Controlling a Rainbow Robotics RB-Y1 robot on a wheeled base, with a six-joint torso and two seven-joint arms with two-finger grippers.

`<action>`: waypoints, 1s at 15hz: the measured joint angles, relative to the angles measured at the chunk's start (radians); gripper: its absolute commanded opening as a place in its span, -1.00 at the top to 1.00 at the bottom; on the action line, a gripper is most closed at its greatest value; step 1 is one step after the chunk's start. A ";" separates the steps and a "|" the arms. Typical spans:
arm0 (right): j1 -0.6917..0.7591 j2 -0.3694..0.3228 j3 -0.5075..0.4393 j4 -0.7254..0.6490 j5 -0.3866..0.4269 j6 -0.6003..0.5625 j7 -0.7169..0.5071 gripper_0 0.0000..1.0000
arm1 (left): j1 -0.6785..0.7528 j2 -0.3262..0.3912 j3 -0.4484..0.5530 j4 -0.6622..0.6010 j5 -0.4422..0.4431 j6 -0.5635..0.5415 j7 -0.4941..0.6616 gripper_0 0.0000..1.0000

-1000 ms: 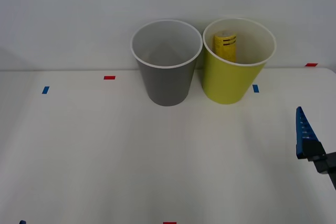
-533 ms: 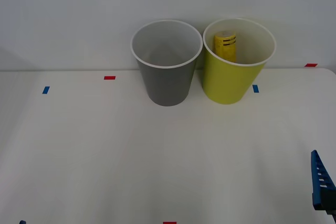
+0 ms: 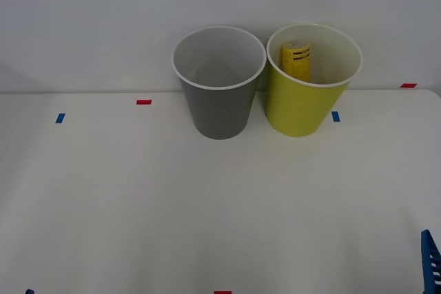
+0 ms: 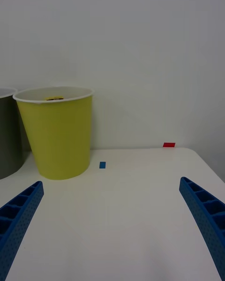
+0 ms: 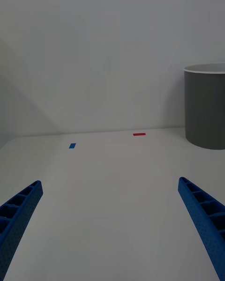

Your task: Put cans in the gray bin and PET bottles in the light green bin.

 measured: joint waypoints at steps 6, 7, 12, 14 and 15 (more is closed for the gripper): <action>0.076 -0.065 0.040 0.033 0.004 -0.063 0.004 -1.00 | 0.000 0.000 0.000 0.000 0.000 0.000 0.000 -1.00; 0.083 -0.070 0.047 0.033 0.006 -0.064 0.006 -1.00 | 0.000 0.000 0.000 0.000 0.000 0.000 0.000 -1.00; 0.085 -0.073 0.053 0.033 0.007 -0.065 0.007 -1.00 | 0.000 0.000 0.000 0.000 0.000 0.000 0.000 -1.00; 0.085 -0.073 0.053 0.033 0.007 -0.065 0.007 -1.00 | 0.000 0.000 0.000 0.000 0.000 0.000 0.000 -1.00; 0.085 -0.073 0.053 0.033 0.007 -0.065 0.007 -1.00 | 0.000 0.000 0.000 0.000 0.000 0.000 0.000 -1.00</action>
